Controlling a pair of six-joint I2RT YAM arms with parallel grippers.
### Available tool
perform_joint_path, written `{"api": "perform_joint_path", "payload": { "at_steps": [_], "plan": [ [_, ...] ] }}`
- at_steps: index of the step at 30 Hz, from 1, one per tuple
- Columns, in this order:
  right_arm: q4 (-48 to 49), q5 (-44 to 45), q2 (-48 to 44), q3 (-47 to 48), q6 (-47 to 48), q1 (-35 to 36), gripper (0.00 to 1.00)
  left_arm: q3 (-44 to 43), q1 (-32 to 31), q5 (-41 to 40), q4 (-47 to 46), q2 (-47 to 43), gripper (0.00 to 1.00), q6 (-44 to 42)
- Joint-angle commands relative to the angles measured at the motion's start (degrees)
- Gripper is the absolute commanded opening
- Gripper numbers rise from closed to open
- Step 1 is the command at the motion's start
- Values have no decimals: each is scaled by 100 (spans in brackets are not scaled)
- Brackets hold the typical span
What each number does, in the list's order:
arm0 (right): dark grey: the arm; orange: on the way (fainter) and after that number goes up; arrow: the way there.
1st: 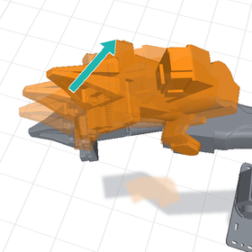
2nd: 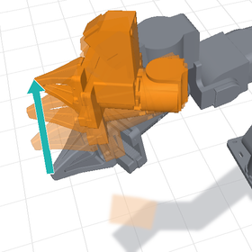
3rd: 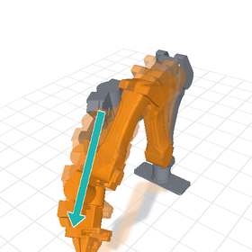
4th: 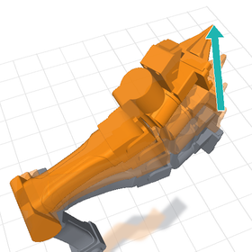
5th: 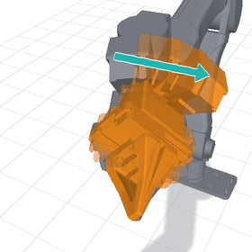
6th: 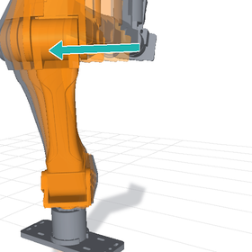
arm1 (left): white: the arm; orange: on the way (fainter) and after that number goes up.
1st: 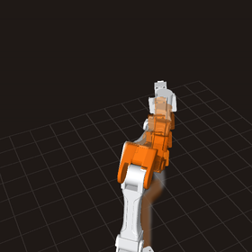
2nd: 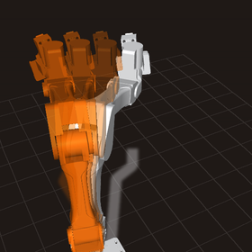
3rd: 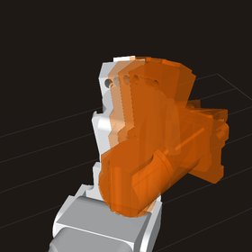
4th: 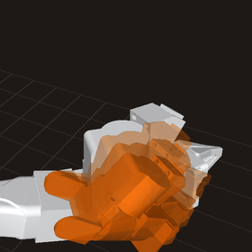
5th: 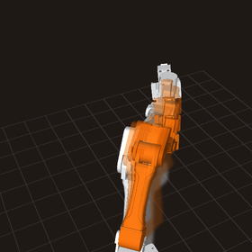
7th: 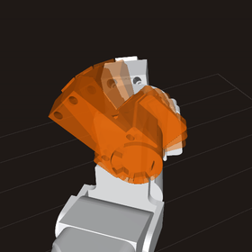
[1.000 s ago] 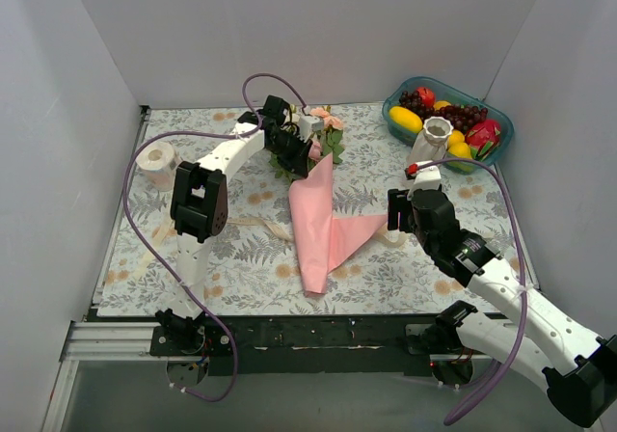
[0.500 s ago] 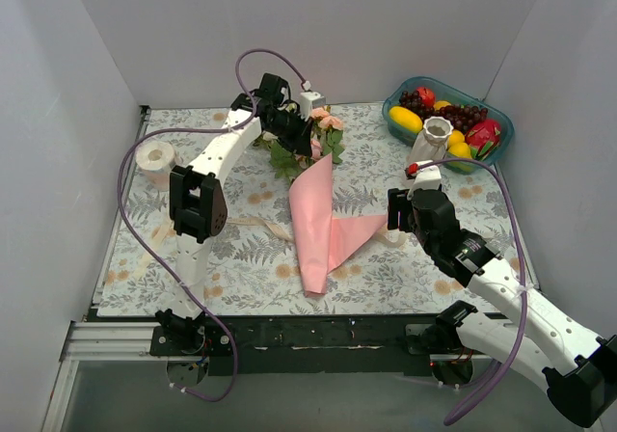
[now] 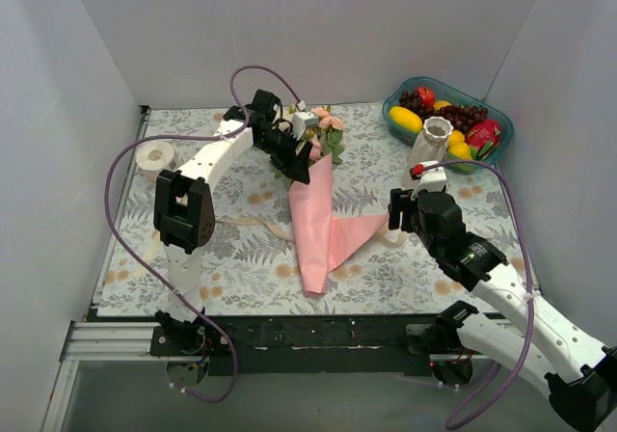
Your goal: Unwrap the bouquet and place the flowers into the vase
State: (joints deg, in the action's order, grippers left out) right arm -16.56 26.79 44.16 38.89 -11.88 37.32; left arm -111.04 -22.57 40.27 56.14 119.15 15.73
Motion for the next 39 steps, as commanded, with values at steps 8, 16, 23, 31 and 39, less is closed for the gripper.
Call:
{"api": "perform_joint_path", "payload": {
  "at_steps": [8, 16, 23, 31, 39],
  "plan": [
    [82, -253, -198, 83, 1, 21, 74, 13, 516, 1325, 459, 195, 67, -984],
    [179, -402, -110, 57, 1, 30, 74, 426, 560, 1404, 81, 354, 67, -1062],
    [267, -560, -48, 92, 37, 21, 72, 198, 578, 1387, 170, 697, 66, -1309],
    [320, -692, 22, 66, 45, 30, 70, 294, 596, 1431, -156, 741, 65, -1186],
    [294, -430, 180, 57, -7, 30, 70, 198, 561, 1484, 187, 1030, 32, -1197]
  ]
}}
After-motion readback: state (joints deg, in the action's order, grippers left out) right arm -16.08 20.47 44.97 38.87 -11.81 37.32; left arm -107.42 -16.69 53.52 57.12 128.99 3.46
